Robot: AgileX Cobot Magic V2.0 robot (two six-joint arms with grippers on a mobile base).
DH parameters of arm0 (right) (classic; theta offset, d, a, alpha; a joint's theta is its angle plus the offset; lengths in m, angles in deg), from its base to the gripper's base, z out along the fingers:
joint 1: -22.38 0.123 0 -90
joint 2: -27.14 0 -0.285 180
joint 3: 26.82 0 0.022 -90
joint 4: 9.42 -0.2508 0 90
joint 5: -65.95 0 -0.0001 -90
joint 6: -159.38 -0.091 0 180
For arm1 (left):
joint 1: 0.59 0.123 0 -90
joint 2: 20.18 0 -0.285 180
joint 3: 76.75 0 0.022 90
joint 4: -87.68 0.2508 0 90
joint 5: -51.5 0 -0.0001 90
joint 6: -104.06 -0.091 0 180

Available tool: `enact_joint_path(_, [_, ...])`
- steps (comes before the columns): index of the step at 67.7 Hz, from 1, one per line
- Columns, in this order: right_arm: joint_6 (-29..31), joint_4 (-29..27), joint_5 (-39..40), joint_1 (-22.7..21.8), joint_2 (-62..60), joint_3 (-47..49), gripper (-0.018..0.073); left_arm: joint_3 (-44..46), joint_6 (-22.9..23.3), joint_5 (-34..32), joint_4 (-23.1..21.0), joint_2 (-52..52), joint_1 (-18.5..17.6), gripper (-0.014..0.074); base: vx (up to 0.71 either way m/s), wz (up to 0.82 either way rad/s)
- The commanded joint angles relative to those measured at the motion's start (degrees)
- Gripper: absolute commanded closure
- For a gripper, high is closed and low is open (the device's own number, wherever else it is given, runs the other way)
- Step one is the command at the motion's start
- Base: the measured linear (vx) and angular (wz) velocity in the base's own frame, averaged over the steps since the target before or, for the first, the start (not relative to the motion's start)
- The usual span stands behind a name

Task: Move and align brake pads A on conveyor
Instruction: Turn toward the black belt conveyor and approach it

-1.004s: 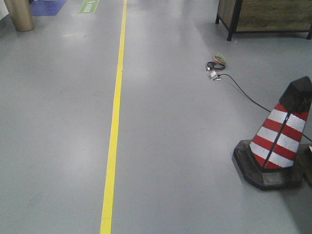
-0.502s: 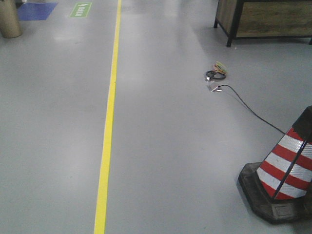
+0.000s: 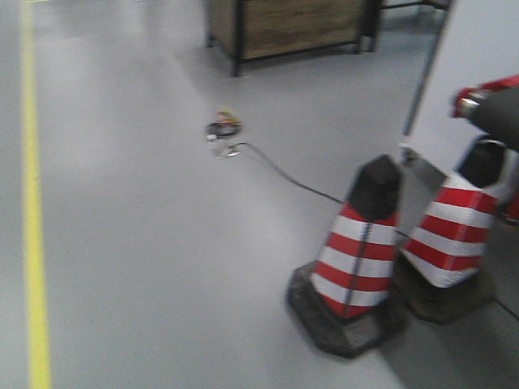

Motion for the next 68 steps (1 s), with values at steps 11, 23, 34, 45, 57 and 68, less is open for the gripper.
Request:
enact_joint_path(11, [0.47,0.35,5.86,-0.02,0.51,1.65,0.0566,1.62,0.00,-5.25,-0.44,0.45,-0.09,0.0603,0.23,-0.98])
enact_joint_path(23, [0.47,0.35,5.86,-0.02,0.51,1.65,0.0566,1.62,0.00,-5.25,-0.44,0.45,-0.09,0.0603,0.23,-0.90])
enact_joint_path(34, [0.47,0.35,5.86,-0.02,0.51,1.65,0.0566,1.62,0.00,-5.25,-0.44,0.45,-0.09,0.0603,0.22,-0.83])
enact_joint_path(45, [0.47,0.35,5.86,-0.02,0.51,1.65,0.0566,1.62,0.00,-5.25,-0.44,0.45,-0.09,0.0603,0.21,-0.82])
enact_joint_path(57, [0.47,0.35,5.86,-0.02,0.51,1.65,0.0566,1.62,0.00,-5.25,-0.44,0.45,-0.09,0.0603,0.20,-0.78])
enact_joint_path(68, [0.47,0.35,5.86,-0.02,0.51,1.65,0.0566,1.62,0.00,-5.25,-0.44,0.45,-0.09,0.0603,0.17,-0.72])
